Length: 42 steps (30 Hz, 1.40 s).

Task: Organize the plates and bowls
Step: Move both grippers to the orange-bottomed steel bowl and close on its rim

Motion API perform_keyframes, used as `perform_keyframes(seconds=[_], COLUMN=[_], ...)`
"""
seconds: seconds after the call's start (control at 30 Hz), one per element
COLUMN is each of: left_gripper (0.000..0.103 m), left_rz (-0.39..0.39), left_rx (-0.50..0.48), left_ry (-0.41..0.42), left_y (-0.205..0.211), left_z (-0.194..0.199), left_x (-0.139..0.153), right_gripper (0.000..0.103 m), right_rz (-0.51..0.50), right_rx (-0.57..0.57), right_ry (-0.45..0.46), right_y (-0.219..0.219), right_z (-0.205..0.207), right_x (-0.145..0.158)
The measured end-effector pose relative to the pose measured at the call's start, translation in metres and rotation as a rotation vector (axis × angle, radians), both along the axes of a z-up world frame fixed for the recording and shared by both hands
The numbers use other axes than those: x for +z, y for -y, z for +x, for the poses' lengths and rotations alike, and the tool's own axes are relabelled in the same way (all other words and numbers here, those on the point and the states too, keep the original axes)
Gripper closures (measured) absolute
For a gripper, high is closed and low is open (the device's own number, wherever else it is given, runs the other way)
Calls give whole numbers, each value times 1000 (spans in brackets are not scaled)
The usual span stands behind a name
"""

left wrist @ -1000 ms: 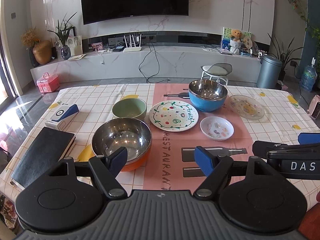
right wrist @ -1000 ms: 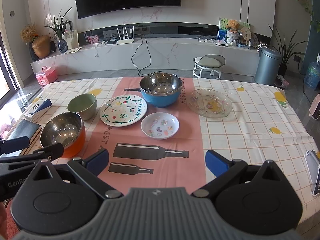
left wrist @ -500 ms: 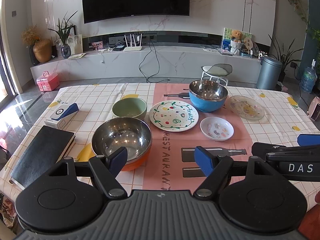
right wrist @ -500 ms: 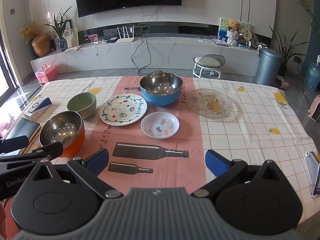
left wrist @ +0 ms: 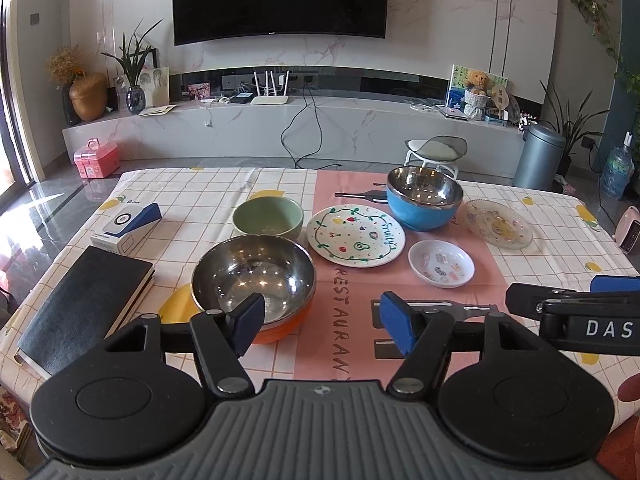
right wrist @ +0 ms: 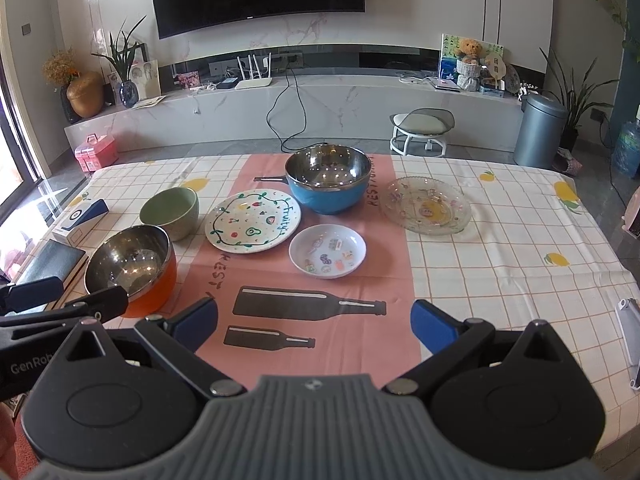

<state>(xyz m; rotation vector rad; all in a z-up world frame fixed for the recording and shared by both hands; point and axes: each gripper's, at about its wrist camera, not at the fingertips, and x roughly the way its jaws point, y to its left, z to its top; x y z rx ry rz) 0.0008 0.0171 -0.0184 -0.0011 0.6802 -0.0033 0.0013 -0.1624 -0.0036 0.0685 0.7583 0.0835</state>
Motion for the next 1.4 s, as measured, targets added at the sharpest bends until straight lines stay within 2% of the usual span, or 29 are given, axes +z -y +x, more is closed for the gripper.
perform_keyframes(seconds=[0.17,0.37,0.43,0.57,0.7,0.8,1.0,1.2,1.37,1.4], left_gripper=[44,53,53,52,34,34,34,34,45,51], left_rz=[-41,-89,-107,-136,-166,-226,-309,-305,-298,-296], left_rx=[83,108,121,163,212,209,229,237,249,251], left_ry=[-18,-9,-10,13,14,-37,-132,-191,-236,-240], left_y=[-31,-64,-74,-96,-115,-128,-140,-139,-136,-136], left_z=[5,12,18,30,46,60,80,96,107,107], left_x=[-4,-8,-10,-12,-18,-26,-50,-65,-74,-75], right_gripper=[4,6,12,15,19,25,30,39,48,52], right_rz=[59,80,76,81,58,38,65,77,93,100], right_rx=[43,88,101,125,134,130,105,85,95,98], right_ry=[1,2,-13,-27,-45,-83,-161,-218,-247,-252], right_y=[-15,-48,-60,-85,-109,-121,-131,-134,-138,-138], right_z=[10,25,32,49,66,80,104,119,128,128], right_x=[-6,-11,-13,-18,-24,-32,-51,-69,-77,-78])
